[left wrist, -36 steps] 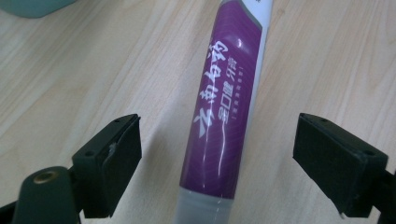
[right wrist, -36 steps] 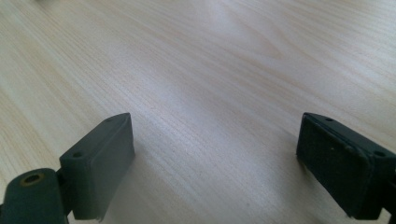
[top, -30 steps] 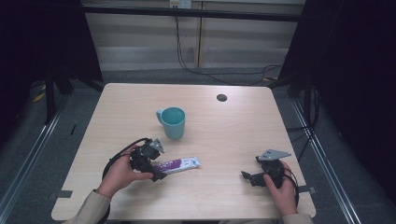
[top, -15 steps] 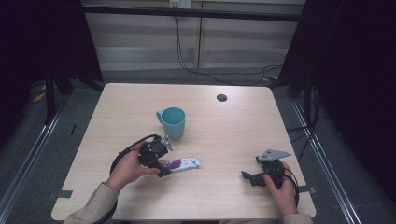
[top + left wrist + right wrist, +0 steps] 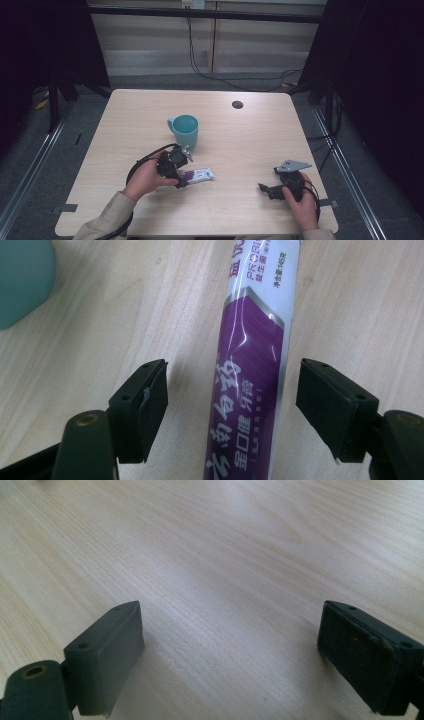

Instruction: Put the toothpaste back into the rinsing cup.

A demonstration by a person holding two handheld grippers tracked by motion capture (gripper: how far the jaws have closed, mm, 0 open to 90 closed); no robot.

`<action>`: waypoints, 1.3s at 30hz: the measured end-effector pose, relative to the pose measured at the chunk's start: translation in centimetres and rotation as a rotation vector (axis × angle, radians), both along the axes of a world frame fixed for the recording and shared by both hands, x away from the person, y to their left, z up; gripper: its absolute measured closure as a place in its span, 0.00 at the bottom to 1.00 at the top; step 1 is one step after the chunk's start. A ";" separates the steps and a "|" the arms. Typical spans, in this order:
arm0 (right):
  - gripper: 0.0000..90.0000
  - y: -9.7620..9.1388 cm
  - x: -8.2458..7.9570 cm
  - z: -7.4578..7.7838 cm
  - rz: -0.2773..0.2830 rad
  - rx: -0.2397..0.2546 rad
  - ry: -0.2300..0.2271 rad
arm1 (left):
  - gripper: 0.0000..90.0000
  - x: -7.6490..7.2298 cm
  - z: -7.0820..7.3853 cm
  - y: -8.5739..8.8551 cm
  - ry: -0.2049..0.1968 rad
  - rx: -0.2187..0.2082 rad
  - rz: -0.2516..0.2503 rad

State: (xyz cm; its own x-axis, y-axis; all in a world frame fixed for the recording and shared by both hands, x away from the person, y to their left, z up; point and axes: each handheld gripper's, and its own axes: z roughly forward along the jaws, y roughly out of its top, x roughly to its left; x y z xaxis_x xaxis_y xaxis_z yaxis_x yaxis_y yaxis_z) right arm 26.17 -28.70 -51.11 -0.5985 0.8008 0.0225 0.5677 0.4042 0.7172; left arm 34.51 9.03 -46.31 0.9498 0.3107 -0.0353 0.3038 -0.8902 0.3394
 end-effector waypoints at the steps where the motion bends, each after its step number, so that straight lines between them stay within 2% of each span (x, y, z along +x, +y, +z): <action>1: 0.12 0.0 0.0 0.0 0.000 0.000 0.000 | 0.32 0.0 0.0 0.0 0.000 0.000 0.000; 6: 0.12 0.0 0.0 0.0 0.000 0.000 0.000 | 0.34 0.3 0.2 -0.6 -0.004 0.014 -0.021; 7: 0.12 0.0 0.0 0.0 0.000 0.000 0.000 | 0.34 0.2 0.1 -0.7 -0.001 0.003 -0.008; 8: 0.12 0.0 0.0 0.0 0.000 0.000 0.000 | 0.34 0.3 0.2 -0.8 -0.003 0.012 -0.026; 13: 0.12 0.0 0.0 0.0 0.000 0.000 0.000 | 0.36 0.4 0.1 -1.3 0.003 0.009 -0.018; 18: 0.12 0.0 0.0 0.0 0.000 0.000 0.000 | 0.38 0.6 0.0 -1.6 0.001 0.030 -0.042; 24: 0.12 0.0 0.0 0.0 0.000 0.000 0.000 | 0.39 0.7 -0.3 -2.2 0.002 0.041 -0.040; 30: 0.12 0.0 0.0 0.0 0.000 0.000 0.000 | 0.43 0.5 -0.8 -2.6 0.000 0.053 -0.055; 31: 0.12 0.0 0.0 0.0 0.000 0.000 0.000 | 0.43 0.6 -0.8 -2.6 0.005 0.060 -0.073; 32: 0.12 0.0 0.0 0.0 0.000 0.000 0.000 | 0.43 0.6 -0.8 -2.6 0.008 0.046 -0.058; 35: 0.12 0.0 0.0 0.0 0.000 0.000 0.001 | 0.45 0.5 -0.8 -2.7 0.011 0.050 -0.058; 39: 0.12 0.0 0.0 0.0 0.000 0.000 0.000 | 0.49 0.4 -0.7 -3.0 0.013 0.054 -0.082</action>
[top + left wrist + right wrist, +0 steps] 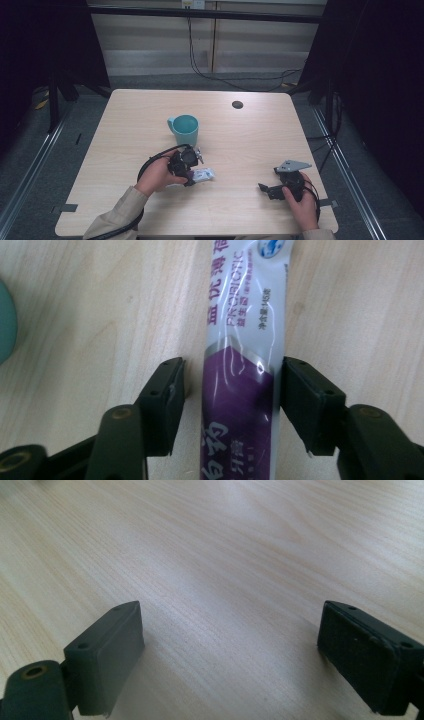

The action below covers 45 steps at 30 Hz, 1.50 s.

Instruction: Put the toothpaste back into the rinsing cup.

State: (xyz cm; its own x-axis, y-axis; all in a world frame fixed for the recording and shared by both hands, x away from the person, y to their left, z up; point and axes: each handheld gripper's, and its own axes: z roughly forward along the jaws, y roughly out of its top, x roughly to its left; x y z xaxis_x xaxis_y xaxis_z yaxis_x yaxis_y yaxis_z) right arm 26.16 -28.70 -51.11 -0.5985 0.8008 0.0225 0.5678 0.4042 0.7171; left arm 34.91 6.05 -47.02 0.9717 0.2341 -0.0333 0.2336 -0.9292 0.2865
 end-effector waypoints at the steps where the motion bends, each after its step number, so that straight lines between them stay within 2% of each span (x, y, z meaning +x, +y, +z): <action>1: 0.12 0.0 0.0 0.0 0.000 0.000 0.000 | 0.50 0.0 0.0 0.0 0.000 0.000 0.000; 5: 0.12 0.0 0.0 0.0 -0.001 0.001 0.001 | 0.55 0.1 0.0 -0.2 0.017 0.006 -0.026; 7: 0.12 0.0 0.0 0.0 -0.001 0.000 0.001 | 0.57 0.2 0.1 -0.2 0.022 0.003 -0.015; 10: 0.12 0.0 0.0 0.0 -0.001 0.000 0.001 | 0.60 0.2 0.2 -0.5 0.027 0.023 -0.036; 17: 0.12 0.0 0.0 0.0 -0.001 0.001 0.002 | 0.64 0.1 0.2 -0.7 0.030 0.034 -0.027; 19: 0.12 0.0 0.0 0.0 -0.001 0.001 0.002 | 0.67 0.0 0.3 -0.9 0.029 0.055 -0.028; 22: 0.12 0.0 0.0 0.0 -0.001 0.001 0.002 | 0.71 -0.1 0.4 -0.8 0.023 0.056 -0.030; 24: 0.12 0.0 0.0 0.0 0.000 0.001 0.002 | 0.78 -0.3 0.8 -0.4 0.025 0.023 -0.005; 25: 0.12 0.0 0.0 0.0 0.000 0.000 0.000 | 0.85 -0.5 0.8 -0.2 0.019 -0.001 0.009; 29: 0.12 0.0 0.0 0.0 -0.001 -0.001 0.000 | 0.86 -0.6 0.9 0.3 0.026 -0.020 -0.002; 31: 0.12 0.0 0.0 0.0 0.000 0.001 0.000 | 0.86 -0.6 1.1 0.6 0.042 -0.074 0.029; 33: 0.12 0.0 0.0 0.0 0.000 0.000 0.000 | 0.86 -0.5 1.3 0.8 0.051 -0.086 0.036; 38: 0.12 0.0 0.0 0.0 0.000 0.000 0.000 | 0.86 -0.4 2.4 1.8 0.029 -0.158 0.064; 40: 0.12 0.0 0.0 0.0 -0.001 -0.002 0.000 | 0.86 -0.3 2.9 2.1 0.021 -0.200 0.071; 41: 0.12 0.0 0.0 0.0 -0.001 -0.002 0.000 | 0.86 -0.3 2.9 2.1 0.021 -0.200 0.071; 42: 0.12 0.0 0.0 0.0 0.000 0.000 0.000 | 0.86 -0.3 3.4 2.2 0.010 -0.236 0.088; 45: 0.12 0.0 0.0 0.0 0.000 0.000 0.000 | 0.86 -0.1 4.1 2.6 -0.013 -0.288 0.101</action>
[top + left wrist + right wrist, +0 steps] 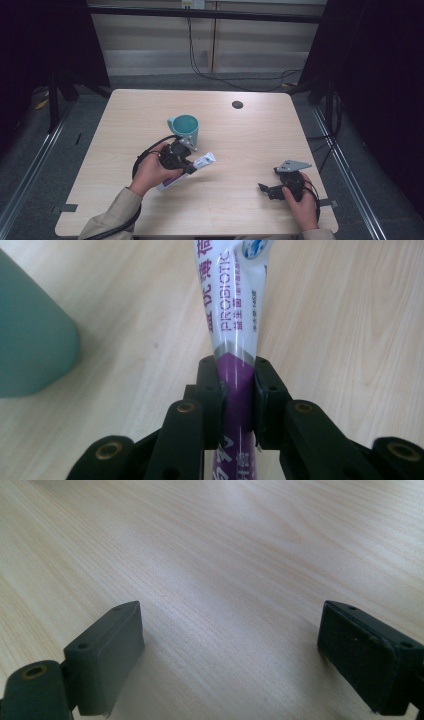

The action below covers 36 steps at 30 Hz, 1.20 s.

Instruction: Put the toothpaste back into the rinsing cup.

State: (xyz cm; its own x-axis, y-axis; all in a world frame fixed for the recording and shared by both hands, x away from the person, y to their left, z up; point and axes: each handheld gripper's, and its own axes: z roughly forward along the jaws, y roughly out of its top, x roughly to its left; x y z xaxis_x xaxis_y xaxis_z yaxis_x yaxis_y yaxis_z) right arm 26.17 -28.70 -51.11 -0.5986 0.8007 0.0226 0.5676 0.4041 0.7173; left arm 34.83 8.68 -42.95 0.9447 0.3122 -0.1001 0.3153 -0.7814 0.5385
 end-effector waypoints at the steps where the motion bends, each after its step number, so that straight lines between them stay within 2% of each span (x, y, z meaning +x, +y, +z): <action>1: 0.12 0.0 0.0 0.0 0.000 0.000 0.000 | 0.86 0.0 0.2 0.1 -0.011 -0.013 0.009; 5: 0.12 0.0 0.0 0.0 -0.001 -0.001 0.000 | 0.86 0.2 0.9 0.7 -0.027 -0.066 0.033; 6: 0.12 0.0 0.0 0.0 0.000 0.000 0.000 | 0.86 0.2 0.9 0.7 -0.027 -0.066 0.033; 9: 0.12 0.0 0.0 0.0 0.000 0.000 0.000 | 0.86 0.5 1.4 1.3 -0.030 -0.118 0.059; 15: 0.12 0.0 0.0 0.0 0.000 0.000 0.000 | 0.86 0.8 1.7 1.7 -0.026 -0.168 0.088; 18: 0.12 0.0 0.0 0.0 -0.001 -0.002 0.000 | 0.86 0.9 1.8 1.8 -0.032 -0.170 0.091; 20: 0.12 0.0 0.0 0.0 0.000 0.001 0.000 | 0.86 0.9 2.0 1.9 -0.041 -0.196 0.112; 23: 0.12 0.0 0.0 0.0 0.000 0.000 0.000 | 0.86 0.9 2.1 2.1 -0.050 -0.208 0.125; 24: 0.12 0.0 0.0 0.0 -0.001 -0.002 0.000 | 0.86 0.9 2.3 2.2 -0.068 -0.216 0.125; 36: 0.12 0.0 0.0 0.0 0.000 -0.001 0.000 | 0.86 1.3 3.3 2.8 -0.090 -0.286 0.181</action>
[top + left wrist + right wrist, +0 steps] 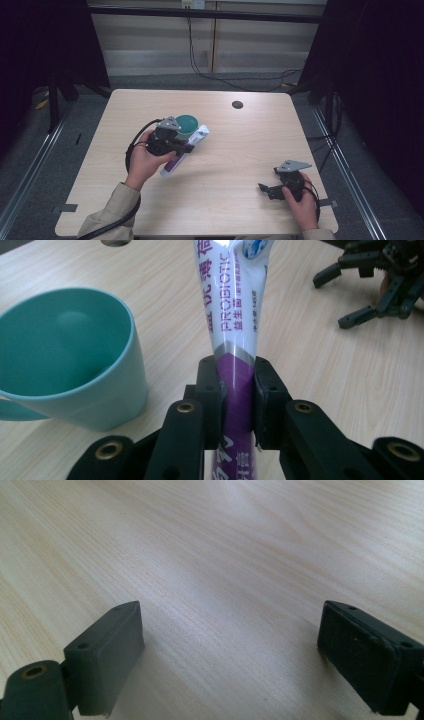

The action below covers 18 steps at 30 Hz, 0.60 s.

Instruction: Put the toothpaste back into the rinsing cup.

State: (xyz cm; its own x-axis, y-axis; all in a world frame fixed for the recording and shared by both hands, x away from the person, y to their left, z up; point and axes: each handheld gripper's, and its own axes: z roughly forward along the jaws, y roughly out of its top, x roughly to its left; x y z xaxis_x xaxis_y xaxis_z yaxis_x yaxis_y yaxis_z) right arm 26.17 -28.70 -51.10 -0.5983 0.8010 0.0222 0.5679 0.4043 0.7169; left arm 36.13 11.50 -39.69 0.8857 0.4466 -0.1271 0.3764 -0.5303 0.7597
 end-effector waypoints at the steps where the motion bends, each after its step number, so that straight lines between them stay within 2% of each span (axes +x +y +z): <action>1: 0.12 0.0 0.0 0.0 0.000 0.001 0.000 | 0.86 0.0 0.1 0.1 -0.005 -0.006 0.005; 13: 0.12 0.0 0.0 0.0 0.000 0.001 0.000 | 0.86 0.5 0.9 0.4 -0.048 -0.094 0.069; 18: 0.12 0.0 0.0 0.0 0.000 0.001 0.000 | 0.86 0.7 1.1 0.4 -0.061 -0.103 0.085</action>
